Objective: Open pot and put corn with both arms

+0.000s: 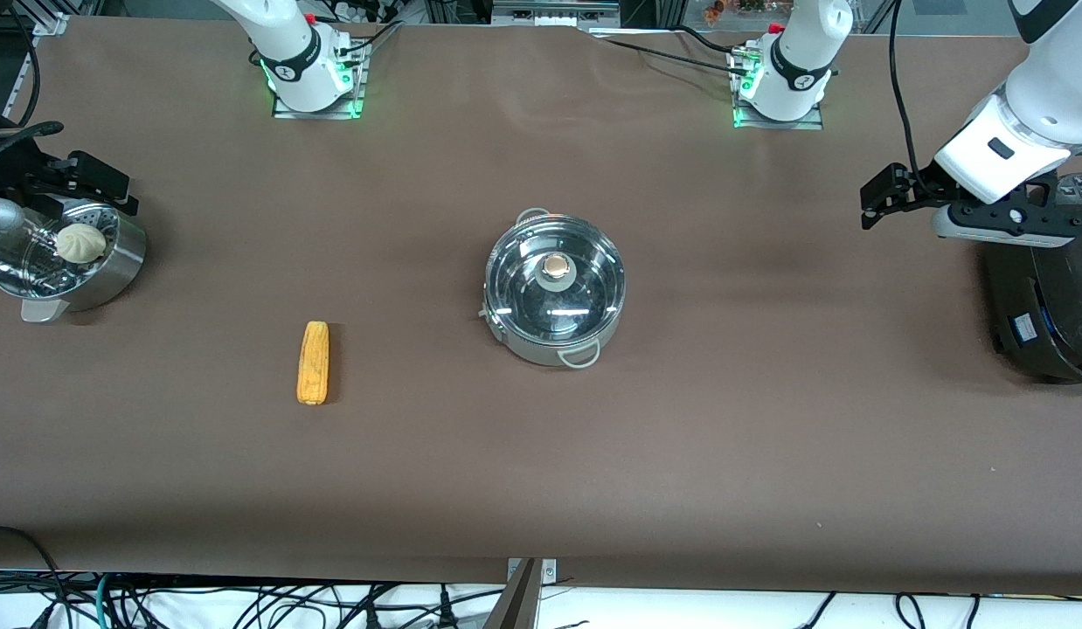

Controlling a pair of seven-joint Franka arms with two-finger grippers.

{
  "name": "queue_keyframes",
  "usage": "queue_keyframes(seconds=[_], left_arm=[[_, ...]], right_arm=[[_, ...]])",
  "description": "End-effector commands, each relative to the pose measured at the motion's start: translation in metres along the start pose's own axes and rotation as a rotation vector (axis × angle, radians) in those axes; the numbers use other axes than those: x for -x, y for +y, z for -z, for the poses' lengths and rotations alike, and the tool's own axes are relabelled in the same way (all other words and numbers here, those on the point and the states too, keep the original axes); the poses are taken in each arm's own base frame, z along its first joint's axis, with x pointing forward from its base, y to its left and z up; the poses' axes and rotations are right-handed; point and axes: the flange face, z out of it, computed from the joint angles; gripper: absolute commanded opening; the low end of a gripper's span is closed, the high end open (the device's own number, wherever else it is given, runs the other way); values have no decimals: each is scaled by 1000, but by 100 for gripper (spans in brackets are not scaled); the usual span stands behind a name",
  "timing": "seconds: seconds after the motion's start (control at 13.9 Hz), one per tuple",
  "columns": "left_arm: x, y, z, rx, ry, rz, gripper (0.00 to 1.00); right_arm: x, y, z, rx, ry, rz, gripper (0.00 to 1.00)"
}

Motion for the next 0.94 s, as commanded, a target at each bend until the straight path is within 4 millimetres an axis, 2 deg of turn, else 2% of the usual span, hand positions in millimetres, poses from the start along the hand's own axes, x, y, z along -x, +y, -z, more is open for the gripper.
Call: queue_keyframes(seconds=[0.0, 0.86], left_arm=[[3, -3, 11, -13, -30, 7, 100], [2, -12, 13, -11, -29, 15, 100]], right_arm=[[0, 0, 3, -5, -8, 13, 100], [1, 5, 7, 0, 2, 9, 100]])
